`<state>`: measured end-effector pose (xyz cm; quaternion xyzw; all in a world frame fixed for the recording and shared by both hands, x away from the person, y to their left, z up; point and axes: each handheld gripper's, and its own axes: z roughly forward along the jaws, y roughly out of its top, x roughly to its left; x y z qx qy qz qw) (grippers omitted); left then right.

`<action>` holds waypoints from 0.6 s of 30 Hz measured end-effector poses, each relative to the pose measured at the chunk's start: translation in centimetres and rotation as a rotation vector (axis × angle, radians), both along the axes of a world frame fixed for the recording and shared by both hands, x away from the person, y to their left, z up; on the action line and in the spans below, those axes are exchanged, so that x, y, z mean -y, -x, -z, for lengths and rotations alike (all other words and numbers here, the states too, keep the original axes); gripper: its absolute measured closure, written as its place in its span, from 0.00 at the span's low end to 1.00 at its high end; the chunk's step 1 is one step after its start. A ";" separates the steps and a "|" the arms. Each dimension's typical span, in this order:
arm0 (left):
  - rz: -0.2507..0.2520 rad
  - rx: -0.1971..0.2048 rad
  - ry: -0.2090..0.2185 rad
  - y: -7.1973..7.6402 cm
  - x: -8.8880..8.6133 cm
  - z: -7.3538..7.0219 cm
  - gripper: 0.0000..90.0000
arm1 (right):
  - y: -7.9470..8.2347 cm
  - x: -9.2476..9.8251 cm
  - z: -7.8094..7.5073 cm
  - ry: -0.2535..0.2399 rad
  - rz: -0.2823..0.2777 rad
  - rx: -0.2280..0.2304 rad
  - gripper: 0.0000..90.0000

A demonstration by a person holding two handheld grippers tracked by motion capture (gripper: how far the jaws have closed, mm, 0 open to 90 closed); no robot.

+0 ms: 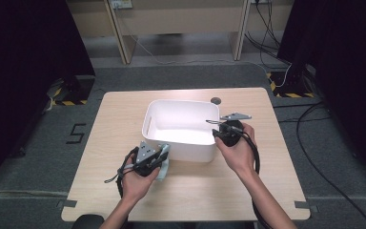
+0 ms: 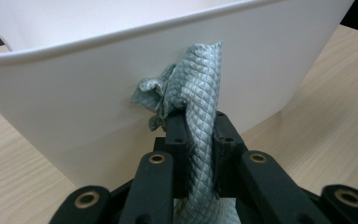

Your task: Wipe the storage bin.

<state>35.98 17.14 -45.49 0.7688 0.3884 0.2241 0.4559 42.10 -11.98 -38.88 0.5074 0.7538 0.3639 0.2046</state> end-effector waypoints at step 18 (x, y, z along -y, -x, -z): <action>0.006 -0.017 -0.018 -0.2 0.2 1.4 0.88 | 0.0 -0.1 0.0 -0.001 0.000 0.004 0.78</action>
